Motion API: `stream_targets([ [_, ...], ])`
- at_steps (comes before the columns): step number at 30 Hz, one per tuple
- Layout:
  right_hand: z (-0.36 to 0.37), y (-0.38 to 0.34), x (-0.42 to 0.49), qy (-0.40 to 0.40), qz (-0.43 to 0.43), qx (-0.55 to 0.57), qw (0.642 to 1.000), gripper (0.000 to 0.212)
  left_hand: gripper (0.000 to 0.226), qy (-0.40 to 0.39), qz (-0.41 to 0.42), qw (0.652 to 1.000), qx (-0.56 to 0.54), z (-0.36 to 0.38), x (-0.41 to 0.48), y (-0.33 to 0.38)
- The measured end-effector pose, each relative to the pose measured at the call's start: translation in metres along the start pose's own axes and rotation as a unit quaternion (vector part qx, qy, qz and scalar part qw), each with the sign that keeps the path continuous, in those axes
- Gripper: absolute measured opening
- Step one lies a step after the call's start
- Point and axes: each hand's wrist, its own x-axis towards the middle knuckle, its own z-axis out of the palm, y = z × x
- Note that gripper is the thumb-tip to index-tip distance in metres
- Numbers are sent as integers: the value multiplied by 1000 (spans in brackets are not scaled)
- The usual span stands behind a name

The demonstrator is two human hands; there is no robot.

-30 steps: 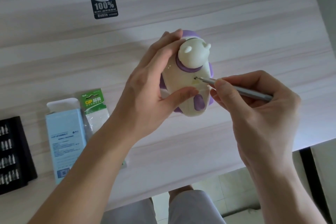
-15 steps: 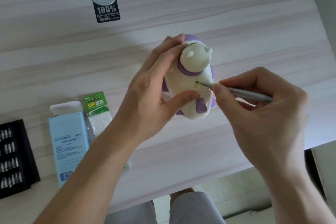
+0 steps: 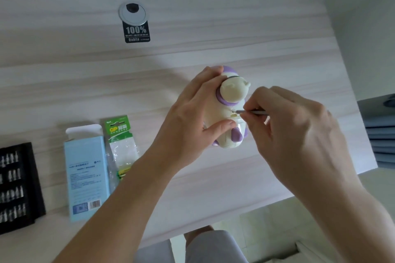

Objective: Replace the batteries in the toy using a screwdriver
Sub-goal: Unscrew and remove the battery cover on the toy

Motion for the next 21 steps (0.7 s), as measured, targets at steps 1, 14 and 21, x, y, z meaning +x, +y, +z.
stream_targets([
  [1,-2,-3,1,-12,-3,-13,1000,15,68,3,3,1000,0,0,0,-1],
  [14,-6,-7,9,-52,11,3,999,19,70,10,16,1000,-8,-5,-2,-7],
  [21,-8,-12,10,-30,36,-53,998,34,69,10,13,1000,-19,-4,-1,-8],
])
